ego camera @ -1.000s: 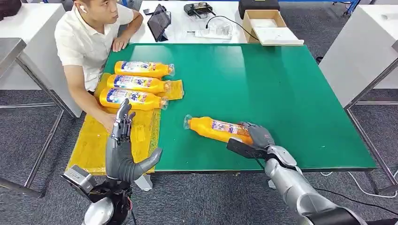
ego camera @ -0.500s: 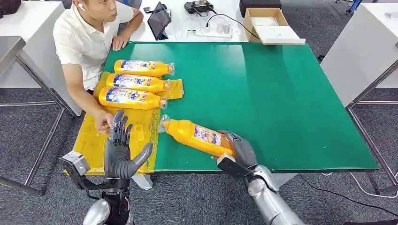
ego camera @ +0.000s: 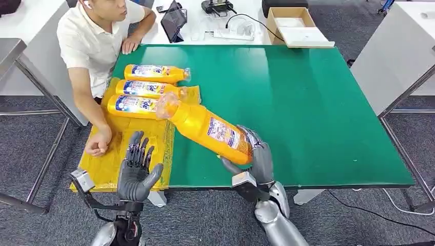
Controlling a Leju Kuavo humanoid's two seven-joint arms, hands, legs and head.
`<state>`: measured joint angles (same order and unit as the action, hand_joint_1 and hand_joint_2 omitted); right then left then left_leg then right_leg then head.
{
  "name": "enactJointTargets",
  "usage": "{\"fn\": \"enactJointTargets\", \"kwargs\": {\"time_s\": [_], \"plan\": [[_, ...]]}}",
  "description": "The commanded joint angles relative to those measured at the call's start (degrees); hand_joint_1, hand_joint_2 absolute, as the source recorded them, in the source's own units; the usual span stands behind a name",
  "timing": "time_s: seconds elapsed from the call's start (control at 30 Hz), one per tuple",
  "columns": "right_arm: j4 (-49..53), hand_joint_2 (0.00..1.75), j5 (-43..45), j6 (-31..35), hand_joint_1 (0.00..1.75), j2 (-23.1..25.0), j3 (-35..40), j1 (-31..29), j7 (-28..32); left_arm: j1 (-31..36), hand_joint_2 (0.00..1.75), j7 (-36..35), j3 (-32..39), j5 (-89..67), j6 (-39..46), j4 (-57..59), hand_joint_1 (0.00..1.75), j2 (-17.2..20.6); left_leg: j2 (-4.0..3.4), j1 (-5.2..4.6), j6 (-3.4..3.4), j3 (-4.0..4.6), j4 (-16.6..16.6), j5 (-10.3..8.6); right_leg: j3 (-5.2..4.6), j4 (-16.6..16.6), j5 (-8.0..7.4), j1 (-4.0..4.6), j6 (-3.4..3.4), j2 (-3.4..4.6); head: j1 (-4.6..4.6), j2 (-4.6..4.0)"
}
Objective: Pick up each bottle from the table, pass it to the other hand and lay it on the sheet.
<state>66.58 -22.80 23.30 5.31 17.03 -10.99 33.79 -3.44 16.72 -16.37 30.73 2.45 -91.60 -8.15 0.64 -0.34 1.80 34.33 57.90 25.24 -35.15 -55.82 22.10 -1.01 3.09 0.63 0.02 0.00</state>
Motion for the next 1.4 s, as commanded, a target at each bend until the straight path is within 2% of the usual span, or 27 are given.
{"fn": "enactJointTargets", "kwargs": {"time_s": [0.03,0.13,0.33,0.4,0.53,0.6,0.67,0.9,1.0,1.03,1.07,1.1,1.13,1.17,1.2,1.27,1.33,1.4], "plan": [[-3.05,1.75,-0.32,-4.66,1.75,0.46,6.10,-2.01,0.38,0.64,1.75,0.22,-2.44,-1.51,-3.92,3.19,0.00,2.26,-0.07,0.06,-0.13,-0.21,-0.06,0.06,0.18,0.03,0.07,0.08,-0.14,-0.01,0.00,-0.02],[-7.99,1.75,-0.74,-7.88,1.75,2.15,9.64,-3.80,0.24,0.76,1.75,3.57,-4.39,-4.86,-9.34,2.78,0.00,2.70,-0.18,0.08,-0.10,-0.18,-0.05,0.06,0.14,0.05,0.02,0.09,-0.11,0.12,0.02,0.00],[-9.26,1.75,-0.61,-8.03,1.75,2.37,10.04,-4.56,0.52,0.72,1.75,3.59,-4.28,-5.11,-9.47,2.66,0.00,2.25,-0.12,0.14,-0.15,-0.35,-0.09,0.11,0.32,0.08,0.09,0.15,-0.18,-0.01,0.02,-0.02],[-9.27,1.75,-0.56,-8.19,1.75,2.24,10.06,-4.61,0.56,0.76,1.75,3.66,-4.34,-5.42,-9.85,2.63,0.00,2.42,-0.07,0.08,-0.09,-0.17,-0.05,0.05,0.15,0.04,0.04,0.08,-0.10,0.03,0.02,0.00],[-12.99,1.75,-0.56,-11.62,1.75,3.54,12.64,-5.66,1.61,1.28,1.75,5.10,-6.00,-9.46,-10.91,2.88,0.00,2.44,-0.11,0.10,-0.14,-0.28,-0.07,0.09,0.26,0.06,0.08,0.10,-0.16,0.02,0.02,0.00],[-13.00,1.75,-1.62,-11.24,1.75,3.94,14.60,-5.35,3.09,2.03,1.75,3.60,-5.46,-8.78,-9.85,4.45,0.00,1.78,-0.06,0.08,-0.10,-0.18,-0.07,0.05,0.17,0.06,0.05,0.08,-0.12,0.01,0.02,0.00],[-11.60,1.75,-1.44,-11.97,1.75,3.96,16.76,-4.74,4.29,2.97,1.75,-0.70,-4.37,-1.86,-11.83,6.71,0.00,1.07,-0.08,0.08,-0.14,-0.25,-0.08,0.08,0.23,0.04,0.09,0.09,-0.15,0.01,0.00,-0.02],[-14.37,1.75,-0.90,-14.75,1.75,4.74,20.39,-5.68,5.78,5.18,1.75,0.95,-5.84,-3.23,-12.21,7.49,0.00,1.20,0.01,0.12,-0.13,-0.26,-0.06,0.06,0.23,0.03,0.10,0.12,-0.15,-0.12,0.02,0.00],[-12.28,1.75,0.81,-16.25,1.75,4.02,24.04,-5.54,6.21,6.56,1.75,0.99,-5.75,-3.37,-12.07,8.97,0.00,1.00,-0.10,0.13,-0.13,-0.25,-0.04,0.07,0.22,0.05,0.08,0.13,-0.14,-0.04,0.02,0.00],[-10.95,1.75,1.49,-17.07,1.75,3.30,26.36,-5.52,6.21,7.20,1.75,0.79,-5.81,-2.49,-12.92,9.63,0.49,0.89,-0.03,0.11,-0.11,-0.19,-0.06,0.04,0.17,0.04,0.08,0.11,-0.12,-0.12,0.02,0.00],[-10.77,1.75,1.44,-17.23,1.75,3.22,27.39,-5.52,6.21,7.59,1.75,0.70,-5.93,-2.33,-13.20,9.98,0.31,0.85,0.02,0.07,-0.07,-0.09,-0.04,-0.01,0.06,0.01,0.05,0.07,-0.08,-0.13,0.00,0.00],[-10.73,1.75,1.73,-16.36,1.75,2.89,28.85,-5.68,6.21,8.07,1.75,0.66,-6.06,-2.34,-13.22,10.52,0.65,0.86,0.08,0.12,-0.12,-0.21,-0.05,0.04,0.21,0.04,0.11,0.12,-0.14,-0.22,0.02,0.00],[-10.76,1.75,2.15,-16.61,1.75,2.88,29.66,-5.76,6.21,8.38,1.75,0.67,-6.17,-2.35,-13.40,10.73,1.57,0.91,0.07,0.12,-0.11,-0.16,-0.05,0.01,0.15,0.05,0.09,0.12,-0.12,-0.18,0.04,0.00],[-10.83,1.75,2.61,-16.85,1.75,2.88,29.80,-5.75,6.21,8.54,1.75,0.71,-6.23,-2.27,-13.66,10.83,1.62,0.96,0.09,0.13,-0.15,-0.26,-0.05,0.06,0.27,0.04,0.14,0.13,-0.16,-0.23,0.00,0.00],[-10.88,1.75,2.74,-16.54,1.75,2.82,29.89,-5.70,6.21,8.65,1.75,0.81,-6.17,-2.15,-13.81,10.86,1.75,0.96,0.06,0.11,-0.13,-0.24,-0.07,0.04,0.23,0.05,0.11,0.11,-0.14,-0.18,0.02,0.00],[-11.65,1.75,3.43,-16.71,1.61,2.87,29.88,-5.76,6.21,8.46,1.75,1.65,-6.08,-1.94,-14.44,10.27,1.75,0.97,0.02,0.09,-0.09,-0.12,-0.06,0.00,0.10,0.04,0.06,0.08,-0.09,-0.13,0.00,0.00],[-12.76,1.75,3.84,-16.89,1.31,2.77,29.88,-5.69,6.21,7.86,1.75,2.44,-5.92,-1.82,-14.89,8.85,1.75,0.97,0.08,0.12,-0.13,-0.18,-0.05,0.03,0.18,0.04,0.11,0.13,-0.13,-0.21,0.02,-0.02],[-12.76,1.75,3.84,-16.89,1.31,2.77,29.88,-5.69,6.21,7.86,1.75,2.44,-5.92,-1.82,-14.89,8.85,1.75,0.97,0.07,0.13,-0.16,-0.27,-0.06,0.06,0.26,0.05,0.14,0.14,-0.16,-0.21,0.02,0.00]]}}
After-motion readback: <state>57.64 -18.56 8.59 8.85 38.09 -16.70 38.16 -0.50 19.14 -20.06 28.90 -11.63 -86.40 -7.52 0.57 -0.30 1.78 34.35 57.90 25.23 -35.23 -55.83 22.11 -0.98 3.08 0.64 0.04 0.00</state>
